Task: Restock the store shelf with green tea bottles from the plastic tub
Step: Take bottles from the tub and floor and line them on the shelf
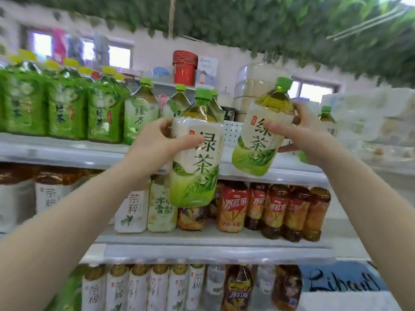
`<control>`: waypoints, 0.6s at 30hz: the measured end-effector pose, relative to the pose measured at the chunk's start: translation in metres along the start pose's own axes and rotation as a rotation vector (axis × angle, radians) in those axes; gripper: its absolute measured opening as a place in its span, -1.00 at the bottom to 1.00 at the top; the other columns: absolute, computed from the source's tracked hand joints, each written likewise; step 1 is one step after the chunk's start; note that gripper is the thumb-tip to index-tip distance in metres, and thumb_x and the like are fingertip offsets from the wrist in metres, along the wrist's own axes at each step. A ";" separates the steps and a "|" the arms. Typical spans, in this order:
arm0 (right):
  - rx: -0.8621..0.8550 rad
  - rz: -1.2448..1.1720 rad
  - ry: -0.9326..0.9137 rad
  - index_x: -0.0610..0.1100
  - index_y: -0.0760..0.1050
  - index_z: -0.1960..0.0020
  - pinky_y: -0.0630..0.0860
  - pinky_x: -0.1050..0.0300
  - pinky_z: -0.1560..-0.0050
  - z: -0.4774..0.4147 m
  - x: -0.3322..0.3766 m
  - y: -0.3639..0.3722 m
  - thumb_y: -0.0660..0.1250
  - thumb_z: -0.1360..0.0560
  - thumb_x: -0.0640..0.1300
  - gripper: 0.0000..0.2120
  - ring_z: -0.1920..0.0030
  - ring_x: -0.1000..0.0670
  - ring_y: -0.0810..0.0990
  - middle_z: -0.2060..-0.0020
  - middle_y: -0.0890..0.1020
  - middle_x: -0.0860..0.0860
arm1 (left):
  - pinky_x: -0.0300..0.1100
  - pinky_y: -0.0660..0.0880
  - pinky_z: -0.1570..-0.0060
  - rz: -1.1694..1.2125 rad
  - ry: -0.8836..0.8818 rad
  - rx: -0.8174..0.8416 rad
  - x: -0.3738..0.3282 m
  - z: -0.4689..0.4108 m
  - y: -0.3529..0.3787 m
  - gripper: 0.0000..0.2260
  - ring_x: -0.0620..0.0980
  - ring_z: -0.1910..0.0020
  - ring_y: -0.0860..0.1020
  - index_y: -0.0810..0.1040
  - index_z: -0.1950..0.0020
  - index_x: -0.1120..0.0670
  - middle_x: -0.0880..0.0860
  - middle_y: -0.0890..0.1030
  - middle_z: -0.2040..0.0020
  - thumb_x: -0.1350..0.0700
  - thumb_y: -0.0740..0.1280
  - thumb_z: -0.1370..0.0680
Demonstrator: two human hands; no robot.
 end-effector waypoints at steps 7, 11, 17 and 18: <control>0.096 0.023 -0.033 0.05 0.25 -0.45 0.67 -0.15 0.12 -0.098 -0.024 0.007 0.55 -0.38 0.01 -0.25 -0.06 -0.11 0.65 -0.15 0.61 -0.03 | -0.11 0.64 0.12 0.027 0.016 -0.092 -0.027 -0.043 0.010 -0.53 -0.09 0.14 0.69 0.61 -0.11 0.02 -0.03 0.71 0.05 -0.09 0.57 -0.26; 0.164 0.050 0.001 0.08 0.30 -0.43 0.66 -0.23 0.10 -0.131 -0.052 0.016 0.56 -0.38 -0.01 -0.29 -0.06 -0.12 0.65 -0.12 0.63 -0.02 | -0.16 0.61 0.20 0.025 0.029 -0.123 -0.025 -0.058 0.016 -0.62 -0.09 0.16 0.70 0.62 -0.11 0.04 -0.03 0.72 0.07 -0.02 0.55 -0.35; 0.273 0.023 0.050 0.12 0.33 -0.38 0.67 -0.18 0.10 -0.165 -0.077 0.026 0.50 -0.44 -0.03 -0.42 -0.03 -0.09 0.67 -0.07 0.66 -0.03 | -0.02 0.65 0.12 0.081 -0.022 -0.122 -0.017 -0.076 0.026 -0.52 0.01 0.15 0.71 0.63 -0.09 0.04 0.01 0.72 0.08 -0.08 0.57 -0.23; 0.286 0.019 0.058 0.16 0.32 -0.36 0.67 -0.15 0.11 -0.171 -0.079 0.028 0.49 -0.45 -0.02 -0.43 -0.03 -0.08 0.66 -0.07 0.66 -0.01 | -0.07 0.64 0.15 0.096 -0.022 -0.124 -0.016 -0.078 0.027 -0.49 0.00 0.14 0.70 0.63 -0.10 0.05 0.02 0.72 0.08 -0.09 0.55 -0.20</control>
Point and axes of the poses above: each hand's wrist, its own z-axis away from the middle knuckle, its own y-axis out of the palm, x = y × z, the point moved 2 cm from there along -z, towards the middle knuckle
